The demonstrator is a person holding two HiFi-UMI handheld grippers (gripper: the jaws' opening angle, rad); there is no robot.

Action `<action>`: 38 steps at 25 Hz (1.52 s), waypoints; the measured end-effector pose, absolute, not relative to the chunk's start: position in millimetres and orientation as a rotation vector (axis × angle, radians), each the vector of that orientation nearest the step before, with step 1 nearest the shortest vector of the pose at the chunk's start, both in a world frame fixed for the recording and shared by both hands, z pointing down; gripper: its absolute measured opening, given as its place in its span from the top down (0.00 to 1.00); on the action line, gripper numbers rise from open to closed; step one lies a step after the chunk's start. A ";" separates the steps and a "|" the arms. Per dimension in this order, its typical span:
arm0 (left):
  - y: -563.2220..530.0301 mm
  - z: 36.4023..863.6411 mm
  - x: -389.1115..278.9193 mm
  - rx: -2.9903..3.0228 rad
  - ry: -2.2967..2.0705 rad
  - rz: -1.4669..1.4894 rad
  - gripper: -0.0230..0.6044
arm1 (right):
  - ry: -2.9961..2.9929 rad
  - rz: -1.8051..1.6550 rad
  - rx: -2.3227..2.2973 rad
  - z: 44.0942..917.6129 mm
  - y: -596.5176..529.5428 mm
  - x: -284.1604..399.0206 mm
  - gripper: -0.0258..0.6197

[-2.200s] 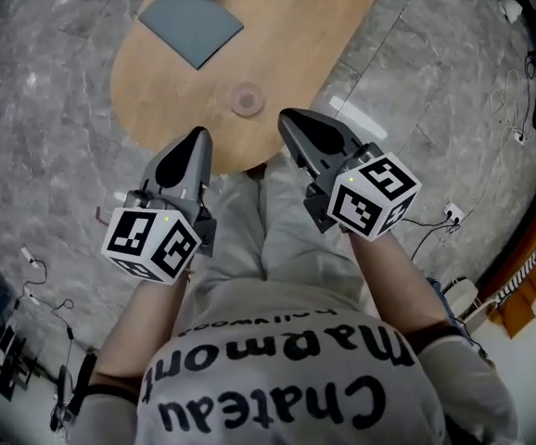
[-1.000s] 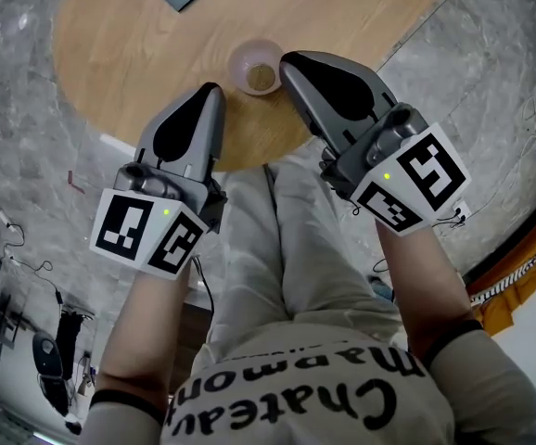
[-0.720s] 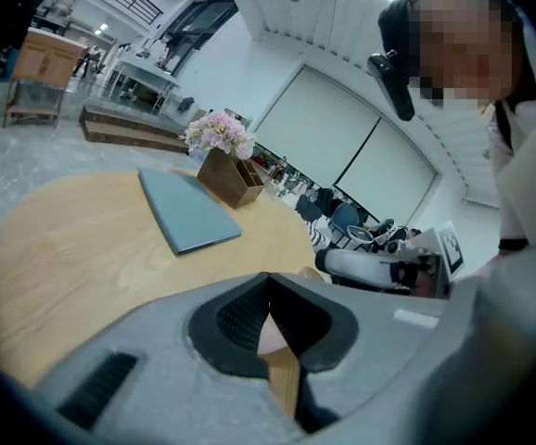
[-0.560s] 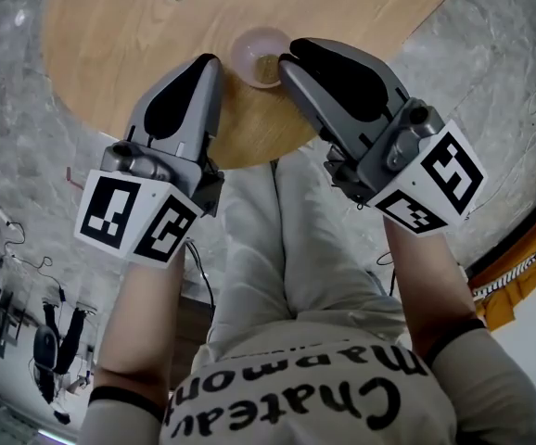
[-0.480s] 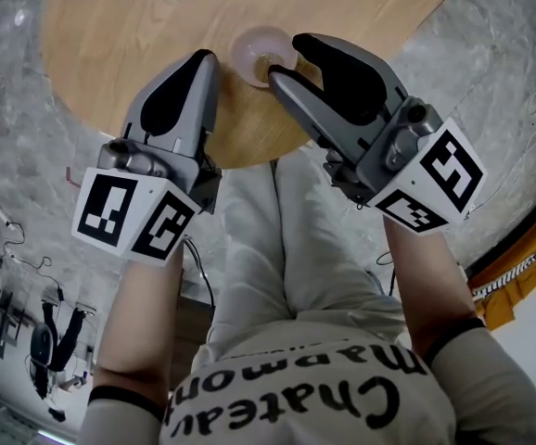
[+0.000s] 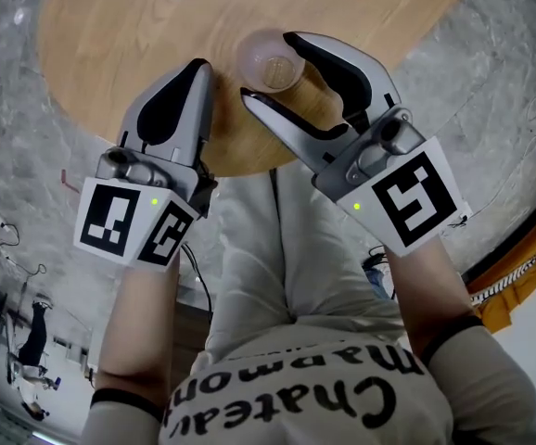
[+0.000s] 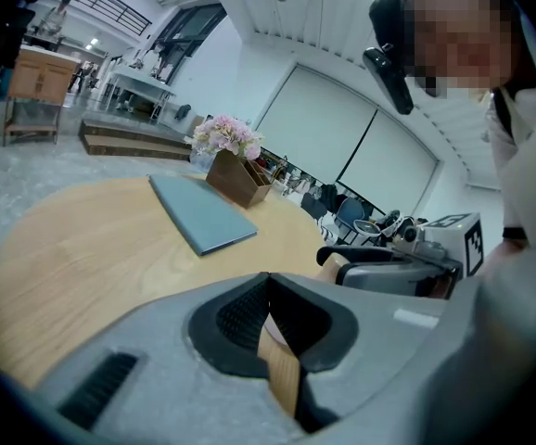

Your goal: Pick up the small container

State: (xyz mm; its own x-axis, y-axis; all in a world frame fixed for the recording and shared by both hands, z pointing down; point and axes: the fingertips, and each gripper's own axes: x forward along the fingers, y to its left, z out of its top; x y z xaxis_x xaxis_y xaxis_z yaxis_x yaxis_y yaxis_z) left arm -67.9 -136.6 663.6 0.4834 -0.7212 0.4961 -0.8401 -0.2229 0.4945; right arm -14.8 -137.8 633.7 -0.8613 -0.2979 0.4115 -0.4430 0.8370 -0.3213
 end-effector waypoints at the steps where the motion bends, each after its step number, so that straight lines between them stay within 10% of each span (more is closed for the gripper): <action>1: -136.2 665.5 -69.4 1.993 -1.298 0.212 0.94 | -2.662 0.587 0.561 636.1 -137.6 -14.6 0.62; 38: -119.8 654.0 -60.7 2.212 -1.249 0.195 0.94 | -2.597 0.334 0.691 636.8 -141.2 -17.2 0.75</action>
State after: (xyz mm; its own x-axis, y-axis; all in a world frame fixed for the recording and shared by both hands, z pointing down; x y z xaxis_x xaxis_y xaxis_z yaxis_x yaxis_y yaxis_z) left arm -60.7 -119.8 654.0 0.5496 -0.7356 0.3959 -0.8213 -0.3889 0.4175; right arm -17.2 -141.2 636.8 -0.7831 -0.4148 0.4634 -0.5185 0.8469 -0.1180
